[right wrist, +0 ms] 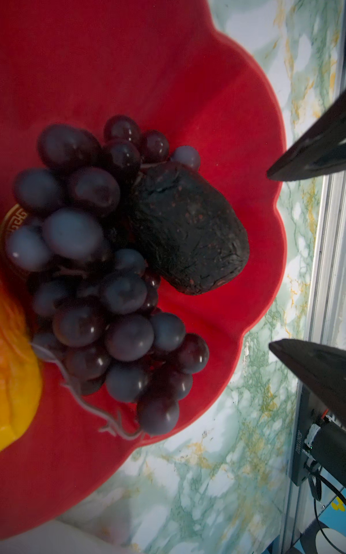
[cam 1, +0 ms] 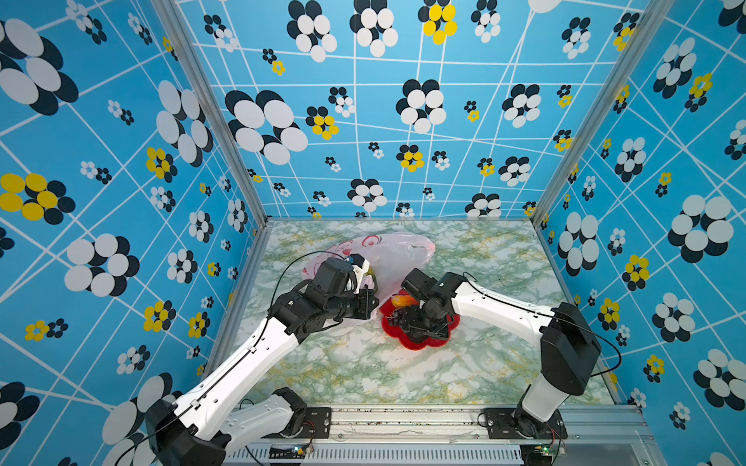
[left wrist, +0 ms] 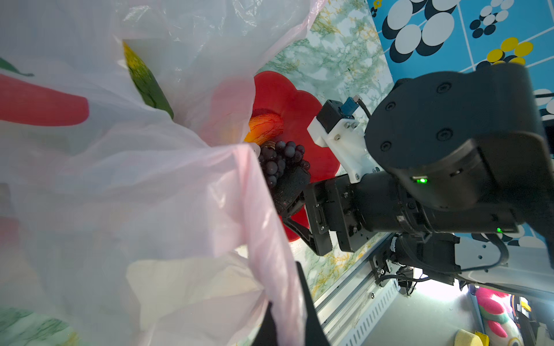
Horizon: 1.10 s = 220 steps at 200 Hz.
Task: Place the fruits into the plastic bag
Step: Pick up the fruit from the plate.
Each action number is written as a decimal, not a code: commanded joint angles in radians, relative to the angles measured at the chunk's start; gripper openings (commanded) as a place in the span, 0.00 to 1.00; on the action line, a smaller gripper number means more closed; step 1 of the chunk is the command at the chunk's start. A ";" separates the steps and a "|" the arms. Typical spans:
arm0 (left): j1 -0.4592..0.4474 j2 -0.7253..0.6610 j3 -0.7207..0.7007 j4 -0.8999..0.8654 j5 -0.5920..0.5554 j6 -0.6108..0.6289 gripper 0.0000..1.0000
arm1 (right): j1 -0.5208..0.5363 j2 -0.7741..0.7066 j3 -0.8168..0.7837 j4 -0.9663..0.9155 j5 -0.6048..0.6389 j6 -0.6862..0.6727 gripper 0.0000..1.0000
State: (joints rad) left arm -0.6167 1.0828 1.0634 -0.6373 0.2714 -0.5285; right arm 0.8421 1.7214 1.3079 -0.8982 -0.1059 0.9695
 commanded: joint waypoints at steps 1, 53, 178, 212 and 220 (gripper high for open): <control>-0.006 -0.011 0.022 -0.034 -0.035 0.026 0.00 | 0.005 0.007 0.038 0.000 0.011 0.008 0.83; -0.002 -0.024 0.029 -0.065 -0.074 0.035 0.00 | 0.004 0.041 0.073 -0.016 0.016 -0.024 0.81; 0.044 -0.040 0.009 -0.050 -0.059 0.026 0.00 | -0.011 0.136 0.119 -0.162 0.097 -0.077 0.87; 0.042 -0.032 0.018 -0.058 -0.061 0.034 0.01 | -0.023 0.183 0.144 -0.143 0.094 -0.084 0.88; 0.040 -0.030 0.018 -0.059 -0.060 0.034 0.01 | -0.025 0.195 0.150 -0.142 0.092 -0.088 0.88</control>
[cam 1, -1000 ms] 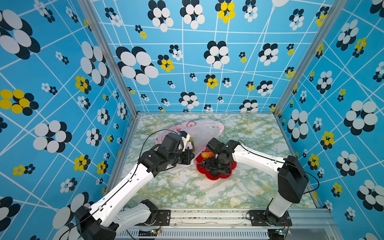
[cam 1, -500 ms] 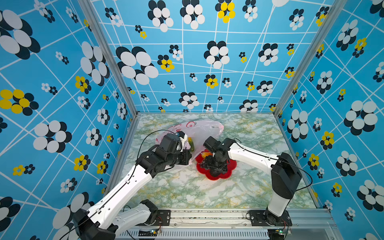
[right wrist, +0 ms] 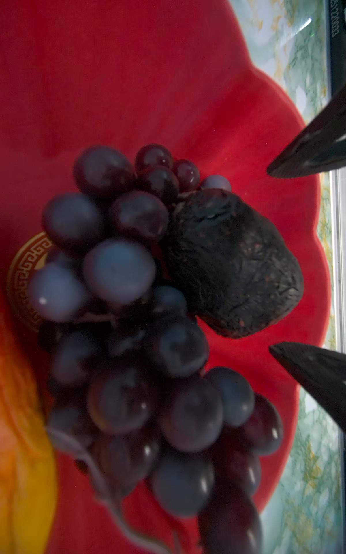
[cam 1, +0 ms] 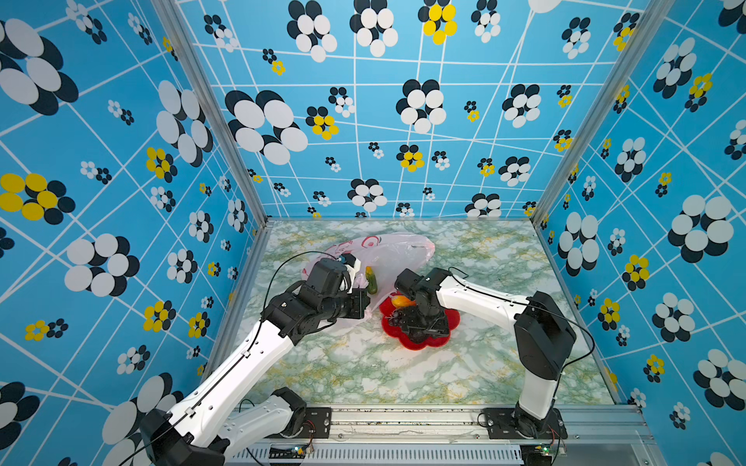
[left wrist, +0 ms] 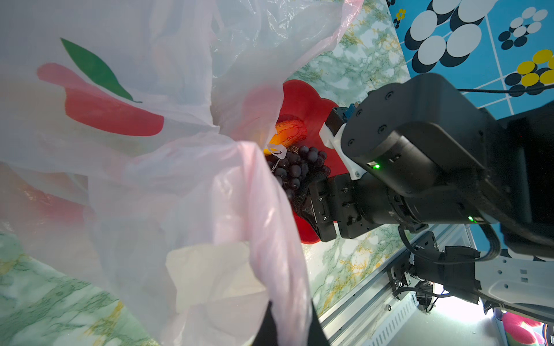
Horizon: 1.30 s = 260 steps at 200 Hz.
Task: Place the fruits into the plastic bag
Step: Pick up the fruit from the plate.
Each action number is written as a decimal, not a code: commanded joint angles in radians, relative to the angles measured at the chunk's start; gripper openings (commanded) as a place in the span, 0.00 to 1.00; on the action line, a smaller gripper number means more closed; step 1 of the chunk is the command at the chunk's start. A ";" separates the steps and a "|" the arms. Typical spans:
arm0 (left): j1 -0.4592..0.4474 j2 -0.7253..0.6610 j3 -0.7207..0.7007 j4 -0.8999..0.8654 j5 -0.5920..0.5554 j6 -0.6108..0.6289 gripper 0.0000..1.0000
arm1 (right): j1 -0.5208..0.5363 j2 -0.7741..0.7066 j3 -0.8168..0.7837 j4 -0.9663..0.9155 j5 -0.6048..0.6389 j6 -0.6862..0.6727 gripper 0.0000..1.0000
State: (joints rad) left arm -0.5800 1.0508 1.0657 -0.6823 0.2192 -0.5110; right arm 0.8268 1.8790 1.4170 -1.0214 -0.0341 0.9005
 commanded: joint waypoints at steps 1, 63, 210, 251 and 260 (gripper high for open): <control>0.003 0.002 0.015 -0.014 -0.008 0.017 0.01 | -0.010 0.039 0.042 -0.019 0.020 -0.020 0.88; 0.002 0.005 0.020 -0.015 -0.009 0.018 0.00 | -0.033 0.097 0.064 -0.006 0.006 -0.034 0.88; 0.002 0.021 0.022 -0.008 0.011 -0.004 0.00 | -0.034 -0.103 -0.056 0.072 0.052 0.017 0.53; 0.004 0.015 0.021 -0.003 0.016 -0.011 0.00 | -0.052 -0.245 -0.114 0.086 0.050 0.051 0.53; 0.004 0.011 0.019 -0.002 0.016 -0.011 0.00 | -0.058 -0.284 -0.129 0.110 0.037 0.063 0.53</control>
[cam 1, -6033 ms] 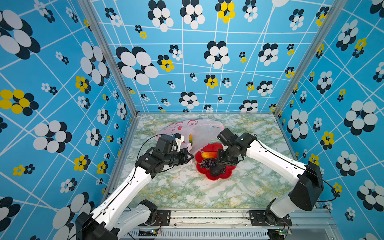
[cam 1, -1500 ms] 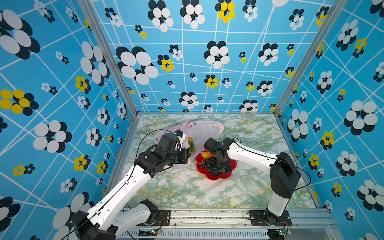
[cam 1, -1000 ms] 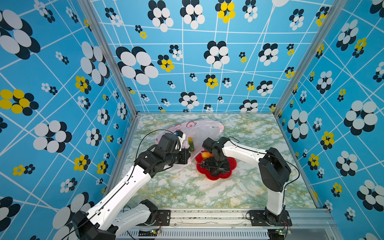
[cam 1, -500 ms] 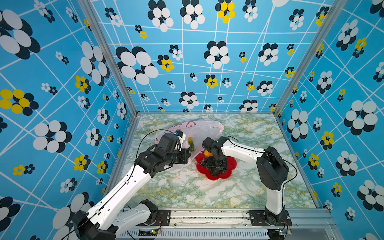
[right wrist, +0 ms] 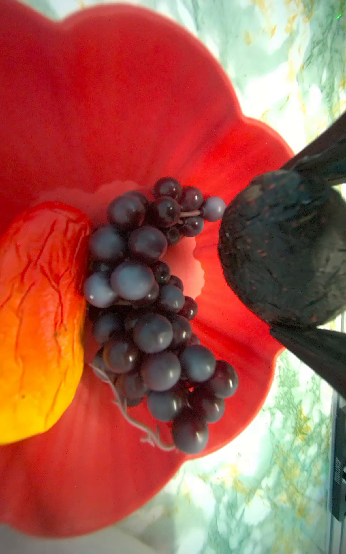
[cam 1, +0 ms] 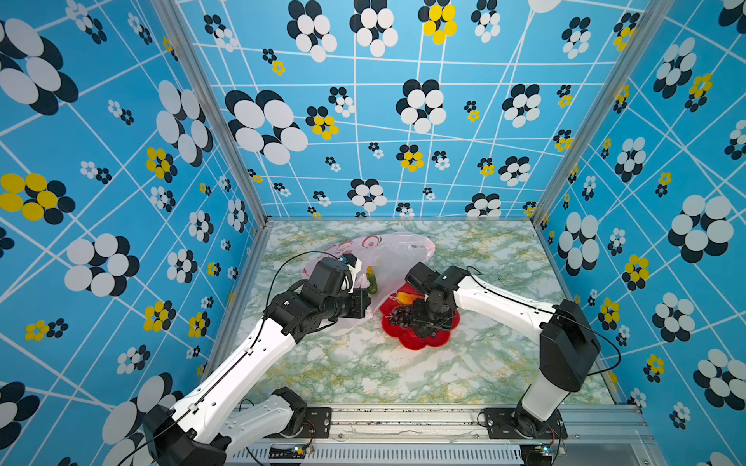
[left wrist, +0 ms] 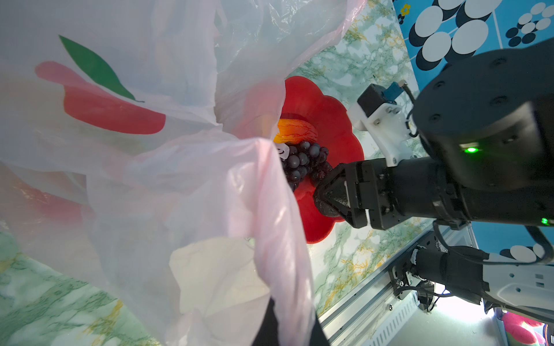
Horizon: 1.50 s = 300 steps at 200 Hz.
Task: Place the fruits into the plastic bag
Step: Pick up the fruit from the plate, then place the fruit in the plastic bag.
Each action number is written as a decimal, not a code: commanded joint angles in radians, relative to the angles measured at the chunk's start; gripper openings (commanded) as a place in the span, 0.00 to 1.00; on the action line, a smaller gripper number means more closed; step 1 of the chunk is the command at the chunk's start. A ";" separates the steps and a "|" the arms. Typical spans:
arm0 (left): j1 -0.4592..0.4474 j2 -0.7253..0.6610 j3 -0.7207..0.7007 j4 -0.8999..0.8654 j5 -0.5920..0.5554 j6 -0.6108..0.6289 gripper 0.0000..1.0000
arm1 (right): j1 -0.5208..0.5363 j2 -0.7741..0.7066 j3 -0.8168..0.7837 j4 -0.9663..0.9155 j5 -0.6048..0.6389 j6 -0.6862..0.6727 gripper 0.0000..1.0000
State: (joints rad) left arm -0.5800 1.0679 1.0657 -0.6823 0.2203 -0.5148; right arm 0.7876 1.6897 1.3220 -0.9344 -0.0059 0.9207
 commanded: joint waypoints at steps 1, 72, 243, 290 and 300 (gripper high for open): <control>0.005 -0.008 0.019 -0.002 0.015 -0.007 0.00 | -0.020 -0.099 -0.036 0.027 0.008 0.044 0.53; 0.009 -0.011 -0.004 0.019 0.035 -0.021 0.00 | -0.070 0.017 0.196 0.272 -0.187 0.085 0.53; 0.024 -0.004 0.022 -0.003 0.003 -0.003 0.00 | -0.071 0.536 0.772 0.338 -0.484 0.038 0.90; 0.017 0.003 0.014 0.018 0.021 -0.020 0.00 | -0.073 0.453 0.704 0.327 -0.445 0.021 0.99; 0.018 0.001 0.014 0.017 0.021 -0.022 0.00 | -0.073 0.453 0.703 0.327 -0.442 0.020 0.99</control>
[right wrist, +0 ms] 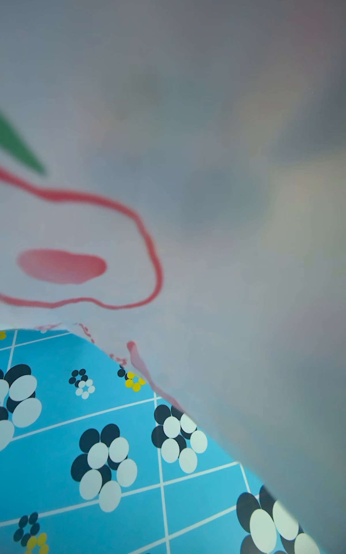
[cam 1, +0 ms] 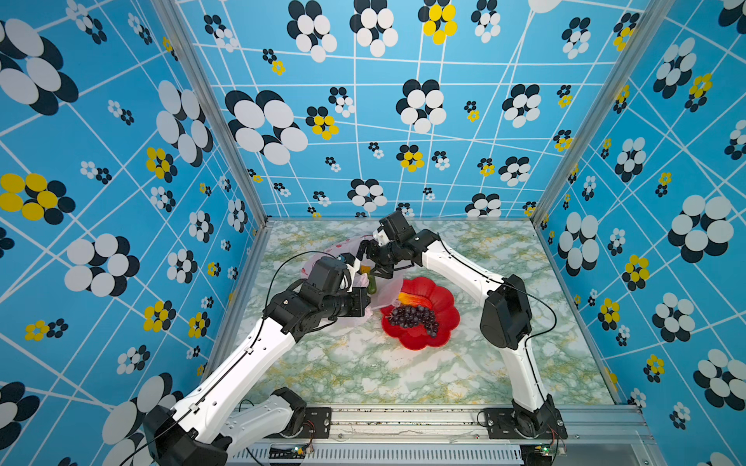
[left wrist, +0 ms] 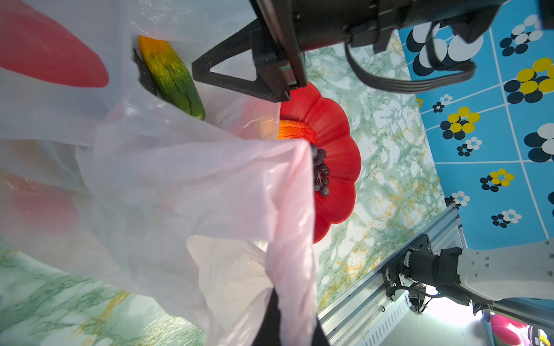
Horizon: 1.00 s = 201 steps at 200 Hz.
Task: Place the fruits into the plastic bag
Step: Place the fruit in the plastic bag.
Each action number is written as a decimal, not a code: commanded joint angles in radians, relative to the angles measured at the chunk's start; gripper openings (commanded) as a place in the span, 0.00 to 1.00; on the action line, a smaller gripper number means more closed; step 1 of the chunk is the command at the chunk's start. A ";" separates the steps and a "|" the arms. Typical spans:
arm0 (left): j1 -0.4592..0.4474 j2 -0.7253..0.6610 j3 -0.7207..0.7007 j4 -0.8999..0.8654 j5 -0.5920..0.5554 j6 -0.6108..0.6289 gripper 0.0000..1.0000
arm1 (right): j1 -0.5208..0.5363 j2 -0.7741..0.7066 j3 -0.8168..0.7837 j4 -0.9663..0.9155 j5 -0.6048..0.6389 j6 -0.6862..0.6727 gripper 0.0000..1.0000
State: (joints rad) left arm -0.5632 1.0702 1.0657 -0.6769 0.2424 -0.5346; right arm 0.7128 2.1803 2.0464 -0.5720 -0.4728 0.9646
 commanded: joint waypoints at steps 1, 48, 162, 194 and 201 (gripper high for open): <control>0.001 -0.001 0.014 0.012 -0.001 -0.002 0.00 | 0.002 -0.038 -0.022 -0.036 0.024 -0.024 0.99; 0.002 -0.005 0.004 0.023 0.008 -0.013 0.00 | -0.004 -0.017 0.035 -0.072 0.030 -0.042 0.99; 0.008 0.007 0.034 -0.007 -0.030 0.022 0.00 | -0.020 -0.044 0.305 -0.313 0.181 -0.152 0.99; -0.001 0.012 0.041 -0.016 -0.045 0.032 0.00 | -0.019 -0.158 0.199 -0.285 0.225 -0.165 0.99; -0.002 0.013 0.042 -0.016 -0.047 0.033 0.00 | -0.019 -0.188 0.162 -0.270 0.233 -0.165 0.99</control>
State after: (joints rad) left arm -0.5583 1.0725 1.0702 -0.6785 0.2188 -0.5270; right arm 0.6968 2.1239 2.2826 -0.8410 -0.2955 0.8322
